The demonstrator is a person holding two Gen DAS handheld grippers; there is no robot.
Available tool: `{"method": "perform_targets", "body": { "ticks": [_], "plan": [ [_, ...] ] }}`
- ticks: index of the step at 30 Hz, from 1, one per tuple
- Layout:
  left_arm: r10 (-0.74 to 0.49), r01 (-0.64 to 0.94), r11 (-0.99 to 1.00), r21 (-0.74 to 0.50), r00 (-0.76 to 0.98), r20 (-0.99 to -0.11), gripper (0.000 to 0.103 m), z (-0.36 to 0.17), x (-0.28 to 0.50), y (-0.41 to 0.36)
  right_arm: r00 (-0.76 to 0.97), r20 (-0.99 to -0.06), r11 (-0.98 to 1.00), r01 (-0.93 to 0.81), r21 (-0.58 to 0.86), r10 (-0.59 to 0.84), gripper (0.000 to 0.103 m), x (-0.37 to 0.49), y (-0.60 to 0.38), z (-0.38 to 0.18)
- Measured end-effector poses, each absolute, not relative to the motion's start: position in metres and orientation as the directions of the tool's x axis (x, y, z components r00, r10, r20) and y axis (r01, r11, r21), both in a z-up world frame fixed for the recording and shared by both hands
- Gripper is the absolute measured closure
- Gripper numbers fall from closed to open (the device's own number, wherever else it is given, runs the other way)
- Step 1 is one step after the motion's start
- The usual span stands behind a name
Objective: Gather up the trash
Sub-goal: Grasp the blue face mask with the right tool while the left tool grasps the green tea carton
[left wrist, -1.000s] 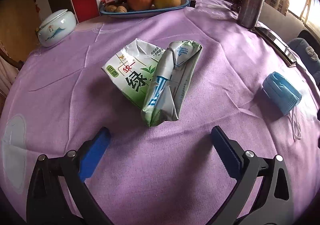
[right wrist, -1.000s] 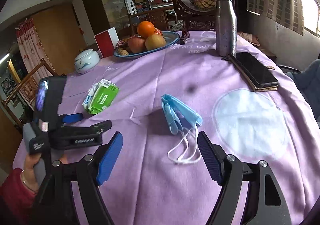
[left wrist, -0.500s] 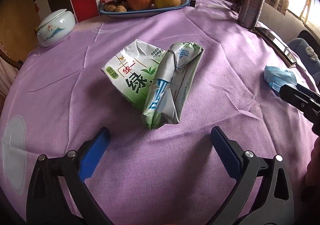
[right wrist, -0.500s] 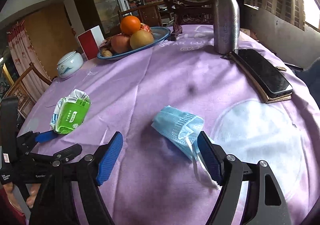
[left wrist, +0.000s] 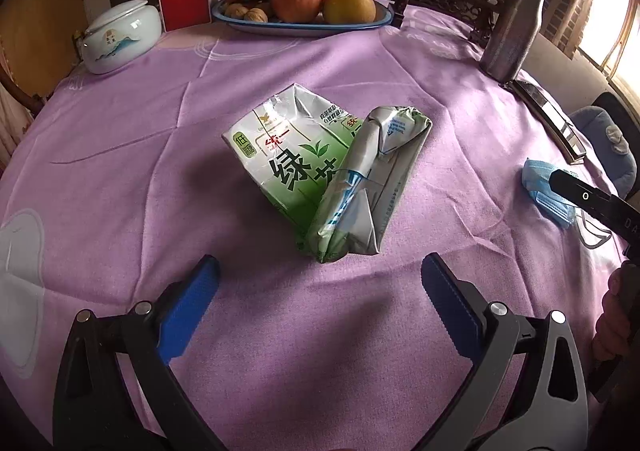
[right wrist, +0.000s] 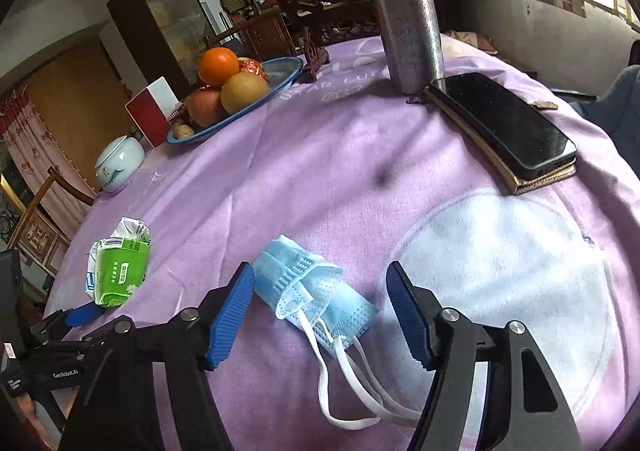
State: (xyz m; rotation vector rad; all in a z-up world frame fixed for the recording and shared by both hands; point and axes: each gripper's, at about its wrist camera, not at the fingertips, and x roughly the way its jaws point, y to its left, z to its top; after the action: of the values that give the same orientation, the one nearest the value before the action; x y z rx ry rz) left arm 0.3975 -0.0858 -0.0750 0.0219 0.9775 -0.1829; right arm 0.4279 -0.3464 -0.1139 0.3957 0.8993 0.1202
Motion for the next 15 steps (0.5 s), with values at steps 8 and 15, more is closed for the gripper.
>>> {"method": "perform_targets", "body": {
  "ticks": [8,15],
  "plan": [
    [-0.17,0.19,0.979,-0.07,0.584,-0.793,0.005,-0.064,0.395,-0.086,0.592,-0.76,0.934,0.03,0.356,0.27,0.066,0.426,-0.335,-0.116],
    [-0.257,0.208,0.964,-0.166,0.569,-0.781,0.005,-0.051,0.426,-0.096,0.587,-0.757,0.927,0.029,0.373,0.286,0.065,0.427,-0.337,-0.118]
  ]
}}
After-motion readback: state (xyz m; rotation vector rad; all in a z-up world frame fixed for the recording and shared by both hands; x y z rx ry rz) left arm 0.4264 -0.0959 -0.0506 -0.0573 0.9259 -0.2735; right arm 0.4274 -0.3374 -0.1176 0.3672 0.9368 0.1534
